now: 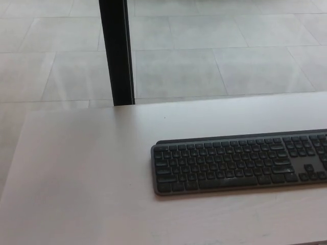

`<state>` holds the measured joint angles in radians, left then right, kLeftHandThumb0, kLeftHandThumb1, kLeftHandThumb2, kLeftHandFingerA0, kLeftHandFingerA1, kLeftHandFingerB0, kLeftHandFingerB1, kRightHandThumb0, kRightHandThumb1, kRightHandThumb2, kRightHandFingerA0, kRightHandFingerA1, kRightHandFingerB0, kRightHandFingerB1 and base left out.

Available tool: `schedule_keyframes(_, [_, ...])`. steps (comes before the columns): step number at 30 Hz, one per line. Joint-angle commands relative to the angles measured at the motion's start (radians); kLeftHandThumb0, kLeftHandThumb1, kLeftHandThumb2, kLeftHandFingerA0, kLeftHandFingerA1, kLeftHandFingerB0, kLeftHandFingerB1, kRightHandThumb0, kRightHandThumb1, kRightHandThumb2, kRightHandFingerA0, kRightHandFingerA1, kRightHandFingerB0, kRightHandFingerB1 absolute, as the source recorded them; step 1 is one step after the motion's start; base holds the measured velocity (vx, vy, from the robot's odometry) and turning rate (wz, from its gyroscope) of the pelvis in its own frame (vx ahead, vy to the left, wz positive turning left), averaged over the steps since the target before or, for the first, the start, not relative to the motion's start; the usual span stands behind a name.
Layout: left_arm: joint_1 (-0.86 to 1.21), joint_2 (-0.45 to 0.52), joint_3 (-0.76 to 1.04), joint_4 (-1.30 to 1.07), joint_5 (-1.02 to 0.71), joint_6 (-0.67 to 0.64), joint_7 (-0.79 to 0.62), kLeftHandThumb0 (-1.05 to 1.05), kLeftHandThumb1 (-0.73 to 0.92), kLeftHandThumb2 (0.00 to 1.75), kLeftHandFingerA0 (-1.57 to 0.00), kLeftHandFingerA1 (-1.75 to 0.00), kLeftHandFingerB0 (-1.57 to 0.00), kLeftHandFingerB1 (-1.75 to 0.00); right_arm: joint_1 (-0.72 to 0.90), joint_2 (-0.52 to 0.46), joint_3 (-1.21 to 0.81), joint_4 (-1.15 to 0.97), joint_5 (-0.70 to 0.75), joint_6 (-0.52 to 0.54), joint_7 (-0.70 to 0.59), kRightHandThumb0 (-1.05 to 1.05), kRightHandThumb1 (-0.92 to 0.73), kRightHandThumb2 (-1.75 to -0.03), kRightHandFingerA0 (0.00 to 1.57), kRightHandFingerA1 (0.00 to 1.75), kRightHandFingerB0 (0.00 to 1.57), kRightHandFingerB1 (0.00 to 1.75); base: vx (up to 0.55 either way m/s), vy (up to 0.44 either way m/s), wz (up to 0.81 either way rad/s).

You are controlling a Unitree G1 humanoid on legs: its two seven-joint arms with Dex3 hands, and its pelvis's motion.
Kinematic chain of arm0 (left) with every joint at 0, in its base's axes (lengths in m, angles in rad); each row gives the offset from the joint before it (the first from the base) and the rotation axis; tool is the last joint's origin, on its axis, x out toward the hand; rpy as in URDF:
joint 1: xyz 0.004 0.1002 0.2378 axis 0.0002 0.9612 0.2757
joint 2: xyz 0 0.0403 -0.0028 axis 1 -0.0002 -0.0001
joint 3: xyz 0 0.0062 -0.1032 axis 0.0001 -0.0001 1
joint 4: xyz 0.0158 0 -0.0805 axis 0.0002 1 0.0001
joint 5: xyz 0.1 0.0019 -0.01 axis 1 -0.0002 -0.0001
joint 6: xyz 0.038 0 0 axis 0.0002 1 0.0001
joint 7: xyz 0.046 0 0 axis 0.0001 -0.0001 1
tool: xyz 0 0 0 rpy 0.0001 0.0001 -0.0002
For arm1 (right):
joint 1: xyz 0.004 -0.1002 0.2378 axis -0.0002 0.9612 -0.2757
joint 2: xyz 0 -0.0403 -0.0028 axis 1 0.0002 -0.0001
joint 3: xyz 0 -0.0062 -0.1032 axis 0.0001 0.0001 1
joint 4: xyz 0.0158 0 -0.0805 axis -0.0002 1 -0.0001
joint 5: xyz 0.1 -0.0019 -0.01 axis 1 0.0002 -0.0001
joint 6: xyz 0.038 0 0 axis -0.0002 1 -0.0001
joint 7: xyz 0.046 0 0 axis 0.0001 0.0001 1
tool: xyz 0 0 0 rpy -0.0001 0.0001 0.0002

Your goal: The robot uses its right fingers to click on the space key of the black keyboard placed on the center of the white desk.

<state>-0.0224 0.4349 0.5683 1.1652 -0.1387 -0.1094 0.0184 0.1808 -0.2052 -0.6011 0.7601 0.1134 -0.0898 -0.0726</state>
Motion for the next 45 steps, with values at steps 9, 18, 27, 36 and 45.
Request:
schedule_keyframes(9, [-0.034, 0.041, 0.165, 0.091, -0.136, -0.077, 0.022, -0.42, 0.49, 0.55, -0.77, -0.71, -0.74, -0.53, -0.12, -0.049, -0.369, -0.175, 0.315, 0.051, -0.176, -0.55, -0.63, -0.59, 0.8, 0.69, 0.57, 0.7, 0.0, 0.0, 0.0])
schedule_keyframes(18, [-0.043, 0.042, 0.185, 0.098, -0.159, -0.078, 0.013, -0.41, 0.49, 0.53, -0.73, -0.68, -0.71, -0.54, -0.332, -0.131, -0.319, -0.454, 0.301, 0.157, -0.219, -0.59, -0.67, -0.6, 0.76, 0.55, 0.52, 0.48, 0.0, 0.0, 0.0])
schedule_keyframes(27, [-0.053, 0.037, 0.179, 0.102, -0.157, -0.073, 0.02, -0.44, 0.51, 0.55, -0.75, -0.69, -0.72, -0.53, -0.498, -0.16, -0.027, -0.787, 0.187, 0.334, -0.213, -0.41, -0.63, -0.6, 0.79, 1.15, 0.56, 0.43, 0.0, 0.0, 0.01])
schedule_keyframes(36, [-0.053, 0.036, 0.173, 0.098, -0.154, -0.072, 0.028, -0.41, 0.5, 0.55, -0.74, -0.7, -0.69, -0.54, -0.557, -0.299, 0.346, -0.811, 0.021, 0.247, 0.074, -0.33, -0.41, -0.78, 0.96, 1.19, 0.49, 0.56, 0.0, 0.0, 0.0])
schedule_keyframes(45, [-0.066, 0.046, 0.194, 0.102, -0.176, -0.066, 0.025, -0.4, 0.49, 0.55, -0.75, -0.68, -0.72, -0.55, -0.62, -0.358, 0.659, -0.699, -0.193, 0.133, 0.149, -0.08, -0.53, -0.6, 0.84, 1.68, 0.7, 0.44, 0.0, 0.0, 0.0])
